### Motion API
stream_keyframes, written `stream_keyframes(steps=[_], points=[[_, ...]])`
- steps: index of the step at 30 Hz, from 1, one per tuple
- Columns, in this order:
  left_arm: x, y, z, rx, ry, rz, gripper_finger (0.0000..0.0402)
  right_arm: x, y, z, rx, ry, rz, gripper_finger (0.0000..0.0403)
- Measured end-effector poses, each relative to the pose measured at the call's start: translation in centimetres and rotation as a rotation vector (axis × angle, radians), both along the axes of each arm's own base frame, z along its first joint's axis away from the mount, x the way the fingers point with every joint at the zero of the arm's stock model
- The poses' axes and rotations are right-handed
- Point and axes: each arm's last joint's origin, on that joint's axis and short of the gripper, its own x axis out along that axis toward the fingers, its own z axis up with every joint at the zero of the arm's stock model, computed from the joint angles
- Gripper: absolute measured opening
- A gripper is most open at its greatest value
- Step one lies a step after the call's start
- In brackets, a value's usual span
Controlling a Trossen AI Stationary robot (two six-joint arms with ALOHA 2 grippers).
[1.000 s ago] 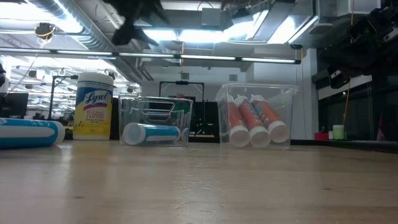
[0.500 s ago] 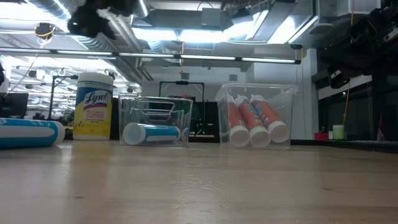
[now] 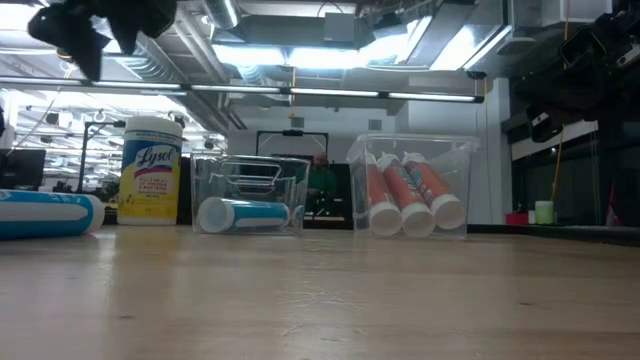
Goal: Pick & place silicon tubes, Sealant and Lysol wipes
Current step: Put the right blue sealant into the left transparent bin
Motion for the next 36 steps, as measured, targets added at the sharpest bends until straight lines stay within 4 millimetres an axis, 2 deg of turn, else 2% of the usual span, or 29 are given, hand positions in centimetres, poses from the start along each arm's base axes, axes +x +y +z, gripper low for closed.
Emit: stream_keyframes(steps=[7, 22, 30, 36], points=[[0.0, -1.1, -1.5, 0.038, 0.182, 0.005, 0.0267, 0.0, 0.0, 0.0, 0.001, 0.0, 0.0, 0.0012], [2.9, -3.4, -6.2, 0.133, 0.46, -0.033, 0.0267, 0.0, 0.0, 0.0, 0.001, 0.0, 0.0, 0.0012], [3.1, -4.1, -6.9, 0.167, 0.483, -0.055, 0.0267, 0.0, 0.0, 0.0, 0.001, 0.0, 0.0, 0.0012], [2.1, -4.0, -7.4, 0.145, 0.478, -0.042, 0.0267, 0.0, 0.0, 0.0, 0.0, 0.0, 0.0, 0.0012]])
